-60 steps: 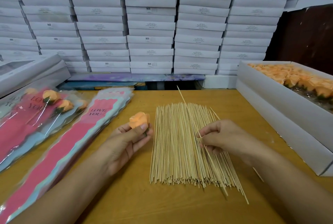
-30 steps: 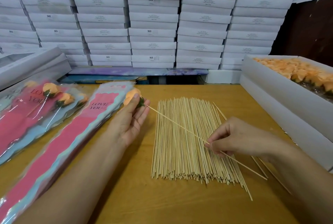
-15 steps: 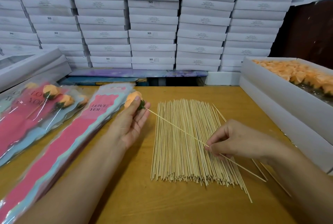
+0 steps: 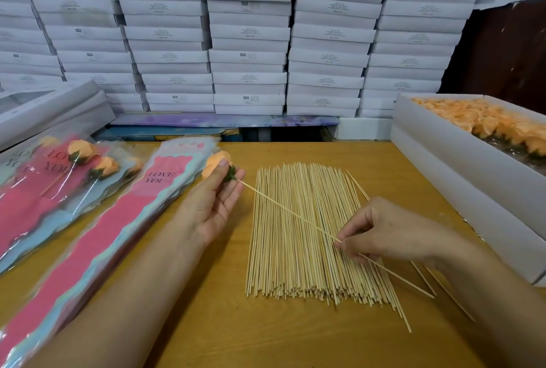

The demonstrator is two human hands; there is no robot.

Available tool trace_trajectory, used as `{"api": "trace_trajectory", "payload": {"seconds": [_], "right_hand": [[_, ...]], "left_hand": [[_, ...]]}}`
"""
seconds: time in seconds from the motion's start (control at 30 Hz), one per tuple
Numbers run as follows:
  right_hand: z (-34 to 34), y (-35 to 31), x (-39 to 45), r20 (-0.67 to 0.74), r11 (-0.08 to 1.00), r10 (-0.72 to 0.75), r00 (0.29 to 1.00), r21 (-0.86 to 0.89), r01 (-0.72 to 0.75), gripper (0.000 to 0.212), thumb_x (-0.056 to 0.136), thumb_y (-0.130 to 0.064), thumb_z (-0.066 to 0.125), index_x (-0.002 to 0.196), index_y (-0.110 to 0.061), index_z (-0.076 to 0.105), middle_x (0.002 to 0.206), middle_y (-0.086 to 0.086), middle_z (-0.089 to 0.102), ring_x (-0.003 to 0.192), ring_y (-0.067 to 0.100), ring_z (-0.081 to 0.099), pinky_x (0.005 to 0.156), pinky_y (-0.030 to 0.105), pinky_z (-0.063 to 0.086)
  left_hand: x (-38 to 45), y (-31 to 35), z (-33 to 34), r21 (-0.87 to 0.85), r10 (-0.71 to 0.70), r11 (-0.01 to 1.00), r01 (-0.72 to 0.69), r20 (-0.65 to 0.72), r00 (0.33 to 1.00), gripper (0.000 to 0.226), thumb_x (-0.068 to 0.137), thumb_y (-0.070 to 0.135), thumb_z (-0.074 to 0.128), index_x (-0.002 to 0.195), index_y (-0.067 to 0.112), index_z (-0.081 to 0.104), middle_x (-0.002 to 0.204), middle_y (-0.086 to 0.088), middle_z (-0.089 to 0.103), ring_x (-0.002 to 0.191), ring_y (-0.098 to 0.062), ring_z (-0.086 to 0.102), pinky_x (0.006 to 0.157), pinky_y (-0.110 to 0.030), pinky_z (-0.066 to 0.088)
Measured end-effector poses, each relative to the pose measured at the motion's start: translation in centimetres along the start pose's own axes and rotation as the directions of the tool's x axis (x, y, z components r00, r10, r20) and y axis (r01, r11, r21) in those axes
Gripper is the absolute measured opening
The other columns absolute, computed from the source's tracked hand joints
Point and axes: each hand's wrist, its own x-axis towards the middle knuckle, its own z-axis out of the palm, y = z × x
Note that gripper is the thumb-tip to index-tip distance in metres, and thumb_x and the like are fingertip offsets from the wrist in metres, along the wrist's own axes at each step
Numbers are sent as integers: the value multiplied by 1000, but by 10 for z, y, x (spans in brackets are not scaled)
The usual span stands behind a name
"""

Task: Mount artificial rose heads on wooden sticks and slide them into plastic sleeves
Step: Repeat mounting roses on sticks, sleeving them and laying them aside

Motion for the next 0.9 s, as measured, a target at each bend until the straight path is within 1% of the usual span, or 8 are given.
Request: {"api": "trace_trajectory", "payload": {"seconds": [0.13, 0.2, 0.27, 0.33, 0.43, 0.57, 0.63, 0.9], "right_hand": [[0, -1, 0, 7, 1000, -3, 1000, -8, 3, 16, 89, -9, 70, 77, -8, 80, 63, 5, 68, 56, 5, 54, 61, 23, 47], [0, -1, -1, 7, 1000, -7, 1000, -15, 7, 16, 89, -8, 69, 77, -5, 79, 62, 3, 67, 55, 7, 52, 61, 23, 46], [0, 0, -1, 0, 1000, -9, 1000, -17, 9, 15, 89, -6, 68, 78, -2, 79, 63, 5, 68, 56, 9, 51, 61, 24, 46], [1, -1, -1, -4, 1000, -14, 1000, -7, 14, 16, 89, -6, 68, 77, -4, 79, 64, 9, 67, 56, 10, 50, 61, 26, 45], [1, 0, 0, 3, 1000, -25, 1000, -1, 25, 19, 91, -7, 68, 76, -9, 80, 63, 9, 67, 55, 10, 51, 64, 29, 46], [0, 1, 0, 6, 1000, -30, 1000, -2, 30, 16, 90, -10, 70, 78, -5, 79, 62, 7, 66, 56, 8, 52, 63, 26, 47], [0, 1, 0, 3, 1000, -29, 1000, 5, 29, 16, 90, -12, 71, 78, -7, 80, 62, 5, 67, 56, 7, 54, 62, 24, 47], [0, 4, 2, 12, 999, -34, 999, -5, 34, 18, 91, -10, 69, 77, -3, 78, 63, 7, 66, 57, 7, 53, 62, 23, 47]], "left_hand": [[0, -1, 0, 4, 0, 1000, 0, 0, 1000, 36, 72, 15, 76, 104, 3, 68, 91, -14, 78, 81, -18, 77, 54, -25, 60], [0, -1, 0, 3, 1, 1000, -1, -3, 1000, 35, 72, 15, 77, 104, 2, 68, 90, -13, 78, 81, -18, 77, 55, -25, 60], [1, -2, 0, 3, 1, 1000, -1, -6, 1000, 37, 72, 15, 77, 105, 2, 68, 91, -13, 78, 81, -19, 77, 55, -25, 60], [0, -2, 0, 5, -1, 1000, 1, -3, 1000, 38, 72, 15, 77, 107, 2, 67, 92, -13, 78, 82, -19, 77, 55, -25, 60], [0, -3, 1, -1, -8, 1000, 8, -2, 1000, 40, 72, 14, 77, 108, 1, 67, 93, -14, 78, 83, -20, 77, 56, -26, 61], [0, -1, 1, 8, 11, 1000, -11, -13, 1000, 30, 75, 15, 76, 102, 2, 68, 90, -12, 78, 82, -18, 77, 57, -26, 61], [-1, 0, 1, 15, 18, 1000, -17, -18, 1000, 26, 77, 15, 75, 99, 3, 68, 88, -12, 78, 81, -17, 77, 58, -26, 62], [-3, -2, 3, 20, 5, 1000, -4, -22, 1000, 19, 88, 14, 71, 104, 2, 67, 89, -12, 78, 81, -18, 77, 57, -25, 61]]}}
